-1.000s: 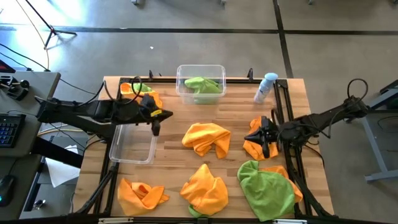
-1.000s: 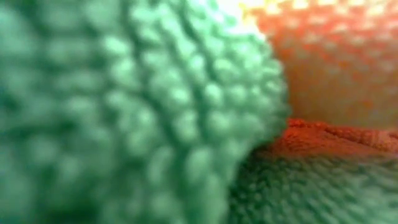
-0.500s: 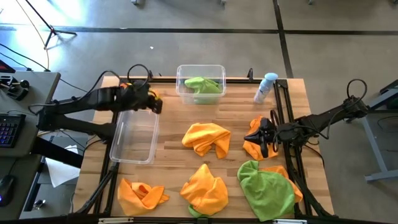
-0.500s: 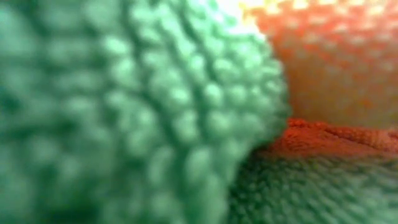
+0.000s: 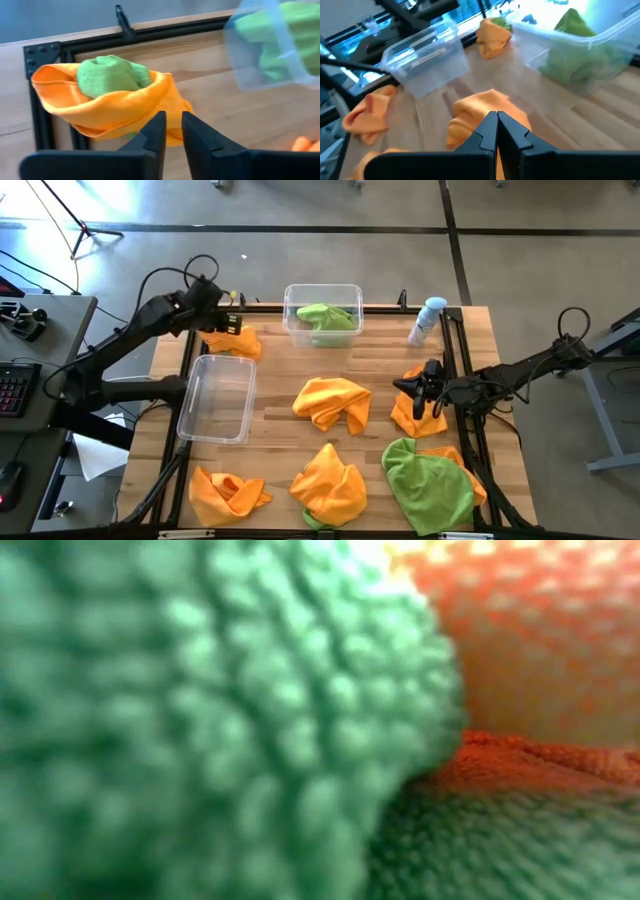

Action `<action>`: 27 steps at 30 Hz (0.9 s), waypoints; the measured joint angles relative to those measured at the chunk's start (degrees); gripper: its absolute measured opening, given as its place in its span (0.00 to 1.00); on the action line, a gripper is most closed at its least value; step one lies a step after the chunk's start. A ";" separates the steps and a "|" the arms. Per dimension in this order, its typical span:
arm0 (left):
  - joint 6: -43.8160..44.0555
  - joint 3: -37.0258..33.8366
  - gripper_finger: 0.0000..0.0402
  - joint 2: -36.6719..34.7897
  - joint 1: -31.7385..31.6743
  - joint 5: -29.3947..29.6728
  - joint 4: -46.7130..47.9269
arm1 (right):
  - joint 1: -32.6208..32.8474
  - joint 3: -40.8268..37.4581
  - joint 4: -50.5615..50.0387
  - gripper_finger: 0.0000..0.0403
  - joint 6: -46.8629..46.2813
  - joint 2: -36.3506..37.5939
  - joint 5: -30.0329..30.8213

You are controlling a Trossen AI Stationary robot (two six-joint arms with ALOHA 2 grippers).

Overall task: Sort microfiber towel by color & place in baskets
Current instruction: Put the orange microfiber towel into the bottom transparent bin

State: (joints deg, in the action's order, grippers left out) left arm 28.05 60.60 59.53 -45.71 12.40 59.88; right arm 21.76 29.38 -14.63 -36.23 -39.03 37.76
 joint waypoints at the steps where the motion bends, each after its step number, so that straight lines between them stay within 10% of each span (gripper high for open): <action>1: -1.40 0.00 0.17 0.61 -1.17 -0.26 0.04 | 0.00 -0.01 0.00 0.00 -0.01 0.00 0.97; 27: -10.29 0.00 0.31 20.34 -10.43 -2.34 1.15 | 0.00 0.00 -0.09 0.00 -6.42 -0.02 9.03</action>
State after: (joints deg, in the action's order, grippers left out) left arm 17.76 60.60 79.87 -56.13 10.06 61.04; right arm 21.76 29.38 -14.72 -42.64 -39.05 46.78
